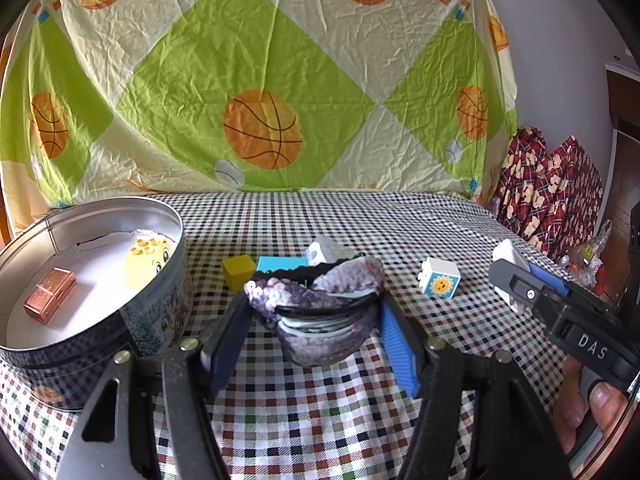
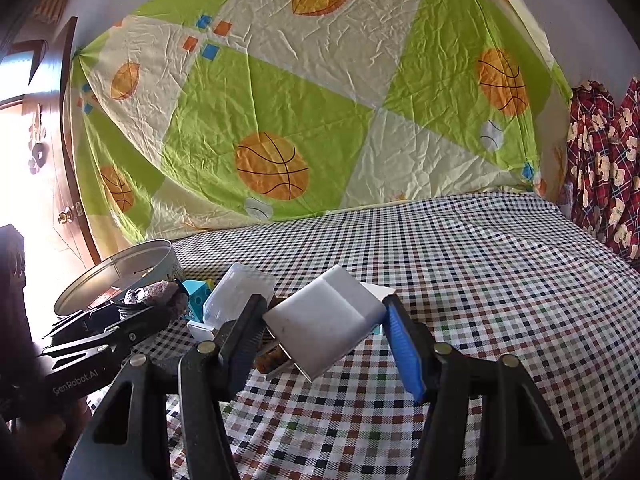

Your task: Organize rigid objects

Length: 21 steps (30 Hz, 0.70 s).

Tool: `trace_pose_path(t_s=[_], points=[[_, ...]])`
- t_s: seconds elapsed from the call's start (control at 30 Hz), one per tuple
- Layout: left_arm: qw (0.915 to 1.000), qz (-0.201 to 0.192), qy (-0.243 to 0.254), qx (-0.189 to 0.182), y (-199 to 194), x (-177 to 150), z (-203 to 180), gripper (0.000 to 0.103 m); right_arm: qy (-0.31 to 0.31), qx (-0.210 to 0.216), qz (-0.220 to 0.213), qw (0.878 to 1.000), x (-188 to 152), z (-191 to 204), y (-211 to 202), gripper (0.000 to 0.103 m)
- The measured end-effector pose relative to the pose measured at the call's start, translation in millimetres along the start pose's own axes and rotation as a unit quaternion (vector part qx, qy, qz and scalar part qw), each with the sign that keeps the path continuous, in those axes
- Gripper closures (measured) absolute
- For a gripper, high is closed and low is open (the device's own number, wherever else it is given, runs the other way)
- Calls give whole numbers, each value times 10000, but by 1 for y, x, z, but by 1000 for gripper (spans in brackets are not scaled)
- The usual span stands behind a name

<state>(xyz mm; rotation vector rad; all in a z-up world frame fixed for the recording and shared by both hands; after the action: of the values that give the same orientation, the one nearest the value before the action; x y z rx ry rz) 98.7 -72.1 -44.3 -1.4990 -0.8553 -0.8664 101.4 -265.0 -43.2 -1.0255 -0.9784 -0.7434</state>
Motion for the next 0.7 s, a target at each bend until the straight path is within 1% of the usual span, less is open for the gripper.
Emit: trace_pose_path(t_s=[0.47,0.7], points=[[9998,-192,-32,81,-8,1,0,40,-59,63,-229,9997,0,2,-8,41],[9989,-424,34,180,-16,0,-2,40,-98,77,-445,9989,0,4,-15,41]])
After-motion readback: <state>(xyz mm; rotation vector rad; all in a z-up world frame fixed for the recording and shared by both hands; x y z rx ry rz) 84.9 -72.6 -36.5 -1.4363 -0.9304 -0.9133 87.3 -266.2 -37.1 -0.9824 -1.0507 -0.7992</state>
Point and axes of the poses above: each gripper's, at about its wrist camera, not at the fingertips, and y roughly the way its jaws point, z to its left, x to its top, the point moved 2 cm from there along y, roughly the way its jaws point, and after that the axes turned 6 degrees about x, right-handed, at the moved point
